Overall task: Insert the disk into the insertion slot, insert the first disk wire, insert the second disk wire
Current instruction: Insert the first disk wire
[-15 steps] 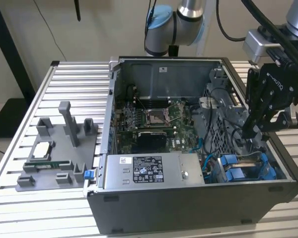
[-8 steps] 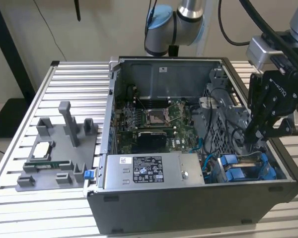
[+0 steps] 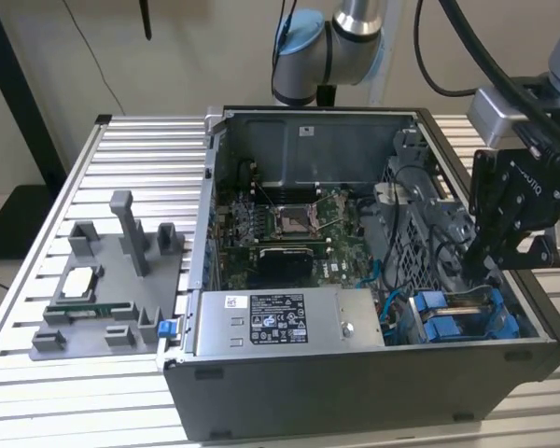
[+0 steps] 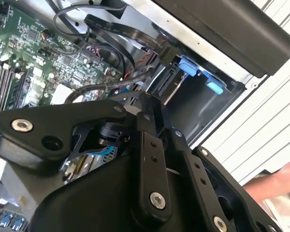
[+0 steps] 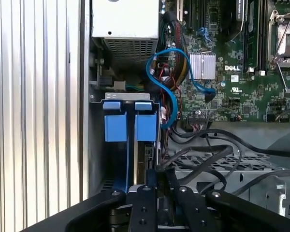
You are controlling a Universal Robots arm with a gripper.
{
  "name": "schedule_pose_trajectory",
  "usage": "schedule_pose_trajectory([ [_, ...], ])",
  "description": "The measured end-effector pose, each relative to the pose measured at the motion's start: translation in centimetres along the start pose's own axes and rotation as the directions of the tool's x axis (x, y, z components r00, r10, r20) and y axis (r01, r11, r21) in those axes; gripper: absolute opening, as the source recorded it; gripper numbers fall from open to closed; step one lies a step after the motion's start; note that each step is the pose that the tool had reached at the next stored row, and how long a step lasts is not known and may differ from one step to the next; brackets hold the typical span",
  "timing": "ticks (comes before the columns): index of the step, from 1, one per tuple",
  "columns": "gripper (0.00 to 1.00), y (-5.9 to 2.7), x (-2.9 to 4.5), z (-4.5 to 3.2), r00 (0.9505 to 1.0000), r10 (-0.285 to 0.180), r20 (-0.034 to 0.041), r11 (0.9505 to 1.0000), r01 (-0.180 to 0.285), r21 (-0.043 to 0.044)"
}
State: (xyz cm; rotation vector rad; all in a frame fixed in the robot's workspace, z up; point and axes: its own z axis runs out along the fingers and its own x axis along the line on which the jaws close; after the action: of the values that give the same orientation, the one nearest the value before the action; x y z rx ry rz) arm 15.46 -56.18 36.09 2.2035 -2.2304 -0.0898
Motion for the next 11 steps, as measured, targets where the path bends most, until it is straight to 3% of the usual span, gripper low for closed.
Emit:
schedule_pose_trajectory([
  [11, 0.00, -0.80, 0.14, 0.98, 1.0000, 0.000, -0.0001, 1.0000, 0.000, 0.0000],
])
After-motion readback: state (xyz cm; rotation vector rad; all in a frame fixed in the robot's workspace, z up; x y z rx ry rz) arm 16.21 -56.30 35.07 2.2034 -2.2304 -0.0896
